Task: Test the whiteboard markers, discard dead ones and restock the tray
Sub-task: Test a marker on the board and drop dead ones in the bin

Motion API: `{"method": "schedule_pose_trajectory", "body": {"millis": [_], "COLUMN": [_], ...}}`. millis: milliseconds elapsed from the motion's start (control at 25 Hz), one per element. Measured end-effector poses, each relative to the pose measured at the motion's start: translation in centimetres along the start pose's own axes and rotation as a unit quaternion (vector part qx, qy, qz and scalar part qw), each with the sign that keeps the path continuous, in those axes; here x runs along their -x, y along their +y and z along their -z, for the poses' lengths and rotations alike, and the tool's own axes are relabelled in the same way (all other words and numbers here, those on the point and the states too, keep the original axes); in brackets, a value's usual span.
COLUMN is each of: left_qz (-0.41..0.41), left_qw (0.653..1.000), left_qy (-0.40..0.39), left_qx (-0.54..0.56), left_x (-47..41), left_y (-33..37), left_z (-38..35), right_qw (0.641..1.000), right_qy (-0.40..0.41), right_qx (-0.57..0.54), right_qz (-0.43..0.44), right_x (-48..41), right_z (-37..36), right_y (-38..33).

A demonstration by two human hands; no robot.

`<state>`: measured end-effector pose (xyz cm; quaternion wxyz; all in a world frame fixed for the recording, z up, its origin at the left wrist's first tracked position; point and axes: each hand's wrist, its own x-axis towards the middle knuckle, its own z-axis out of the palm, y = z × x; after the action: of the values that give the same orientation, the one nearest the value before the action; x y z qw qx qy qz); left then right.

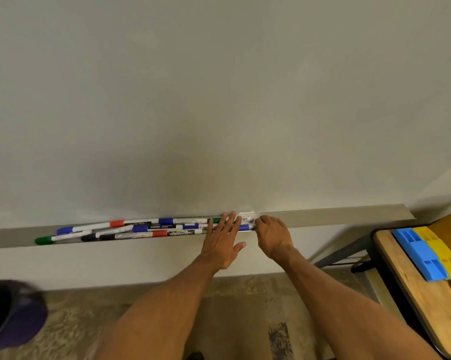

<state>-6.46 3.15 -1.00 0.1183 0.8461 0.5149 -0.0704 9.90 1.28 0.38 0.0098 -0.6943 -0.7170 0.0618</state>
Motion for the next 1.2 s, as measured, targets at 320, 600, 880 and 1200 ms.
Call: {"method": "schedule_pose_trajectory", "body": {"millis": [320,600,880,1200], "left_qz": [0.033,0.006,0.009,0.015], "left_qw": [0.998,0.984,0.976,0.956], "left_qy": [0.057,0.18,0.216,0.269], "left_qx": [0.019,0.019,-0.029,-0.117], "left_x": [-0.2,0.0,0.3,1.5], "left_y": [1.6,3.3,4.3,4.4], "left_z": [0.4,4.3,8.0,13.1], "right_qw": [0.991,0.972,0.962,0.963], "right_qy": [0.039,0.056,0.065,0.171], "right_qx": [-0.083,-0.12,-0.063,-0.008], "right_qz": [0.102,0.194,0.258,0.209], "right_x": [-0.7,-0.1,-0.4,0.1], "right_z": [1.2,4.5,8.0,12.8], "right_y": [3.1,4.1,3.2,2.5]}}
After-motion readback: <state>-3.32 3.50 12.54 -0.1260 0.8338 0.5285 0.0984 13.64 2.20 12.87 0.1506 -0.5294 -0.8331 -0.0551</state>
